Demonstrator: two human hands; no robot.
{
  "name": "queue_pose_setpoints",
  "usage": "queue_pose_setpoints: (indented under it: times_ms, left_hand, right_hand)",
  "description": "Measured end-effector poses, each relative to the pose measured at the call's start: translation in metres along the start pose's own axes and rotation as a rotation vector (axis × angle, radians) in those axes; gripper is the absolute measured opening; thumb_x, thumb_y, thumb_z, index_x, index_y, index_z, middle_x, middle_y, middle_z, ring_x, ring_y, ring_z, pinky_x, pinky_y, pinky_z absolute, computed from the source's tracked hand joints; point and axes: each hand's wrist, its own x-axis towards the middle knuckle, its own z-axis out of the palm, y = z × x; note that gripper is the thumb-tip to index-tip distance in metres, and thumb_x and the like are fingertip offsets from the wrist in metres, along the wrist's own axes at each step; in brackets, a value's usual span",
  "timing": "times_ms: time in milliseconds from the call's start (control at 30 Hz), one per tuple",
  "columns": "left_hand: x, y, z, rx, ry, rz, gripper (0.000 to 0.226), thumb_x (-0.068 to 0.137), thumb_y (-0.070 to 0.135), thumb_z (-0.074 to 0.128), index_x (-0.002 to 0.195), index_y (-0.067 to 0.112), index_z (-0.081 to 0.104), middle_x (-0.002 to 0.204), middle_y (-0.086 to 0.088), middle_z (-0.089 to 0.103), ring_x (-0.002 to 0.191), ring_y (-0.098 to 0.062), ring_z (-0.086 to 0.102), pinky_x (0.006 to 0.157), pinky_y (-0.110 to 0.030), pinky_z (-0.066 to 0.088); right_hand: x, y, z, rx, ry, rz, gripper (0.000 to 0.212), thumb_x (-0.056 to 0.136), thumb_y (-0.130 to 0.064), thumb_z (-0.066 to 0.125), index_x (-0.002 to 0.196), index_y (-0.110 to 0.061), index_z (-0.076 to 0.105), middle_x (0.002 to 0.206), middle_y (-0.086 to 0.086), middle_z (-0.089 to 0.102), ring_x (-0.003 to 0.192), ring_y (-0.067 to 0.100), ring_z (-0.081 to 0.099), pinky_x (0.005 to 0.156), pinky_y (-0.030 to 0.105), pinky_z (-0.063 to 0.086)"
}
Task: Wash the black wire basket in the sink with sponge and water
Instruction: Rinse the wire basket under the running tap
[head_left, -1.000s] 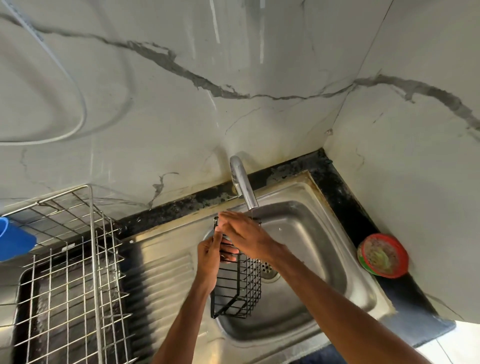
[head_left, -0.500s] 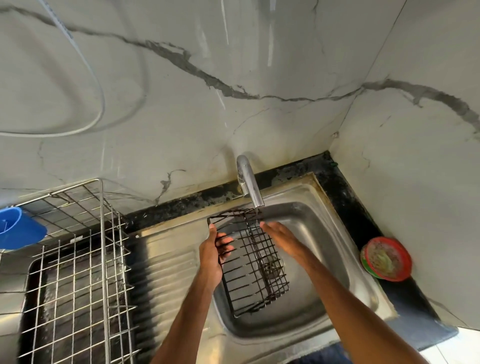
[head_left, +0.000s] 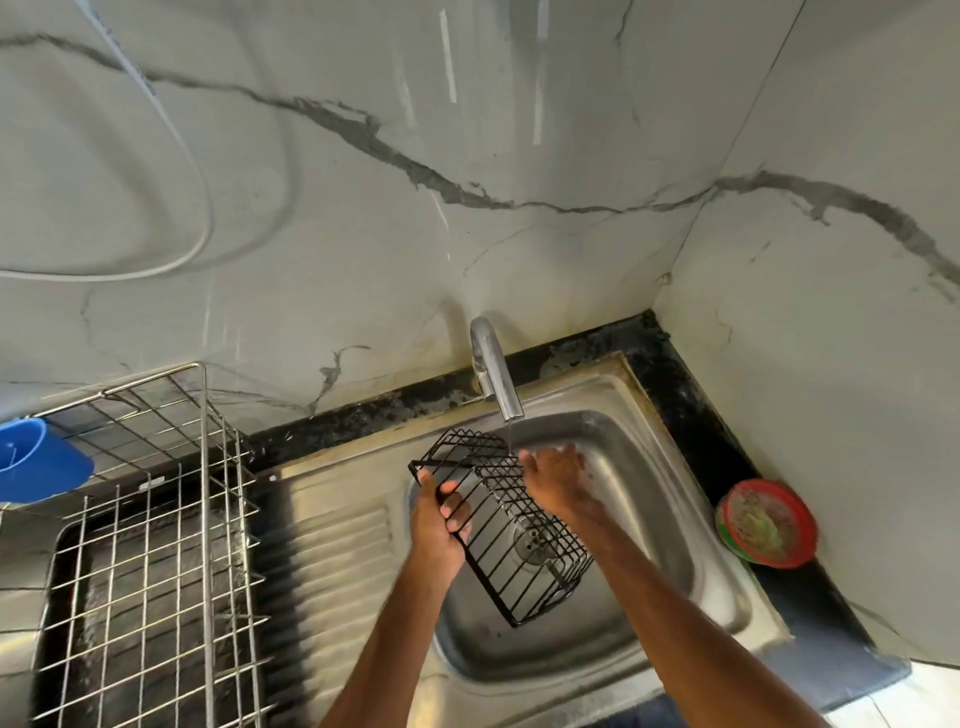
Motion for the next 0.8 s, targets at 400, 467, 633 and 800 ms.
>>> queue_pose_setpoints:
  times_ms: [400,467,633,800]
  left_hand:
    - [0.024,0.009,0.004,0.012,-0.160,0.054,0.054,0.110,0.044,0.036,0.066,0.016,0.052,0.035,0.007,0.038,0.025,-0.004,0.033,0.028,-0.019,0.027]
    - [0.023,0.009,0.005,0.025,-0.147,0.015,0.058,0.111,0.047,0.034,0.066,0.017,0.054,0.034,0.006,0.036,0.024,-0.006,0.032,0.028,-0.019,0.025]
    - [0.035,0.014,-0.004,-0.005,-0.178,0.012,0.054,0.110,0.050,0.032,0.072,0.018,0.052,0.033,0.006,0.037,0.023,-0.005,0.035,0.029,-0.018,0.027]
    - [0.026,0.012,0.003,0.090,-0.215,-0.012,0.051,0.112,0.045,0.034,0.077,0.014,0.056,0.035,0.004,0.036,0.024,-0.006,0.034,0.028,-0.019,0.026]
  right_hand:
    - [-0.030,-0.072,-0.013,0.058,-0.244,-0.462,0.062,0.108,-0.049,0.021,0.159,-0.013,0.015,0.167,0.012,0.015,0.154,0.026,0.013,0.125,0.043,0.013]
    - [-0.015,-0.064,-0.023,0.182,-0.238,-0.234,0.064,0.105,-0.059,0.020,0.139,-0.012,0.045,0.140,0.024,0.049,0.132,0.040,0.046,0.113,0.053,0.039]
    - [-0.031,-0.070,-0.016,0.037,-0.300,-0.469,0.067,0.107,-0.054,0.018,0.157,-0.010,0.015,0.165,0.011,0.017,0.152,0.024,0.014,0.122,0.044,0.014]
    - [0.014,-0.057,-0.018,0.270,-0.224,-0.092,0.075,0.094,-0.077,0.024,0.119,-0.014,0.056,0.108,0.014,0.061,0.094,0.028,0.064,0.093,0.050,0.054]
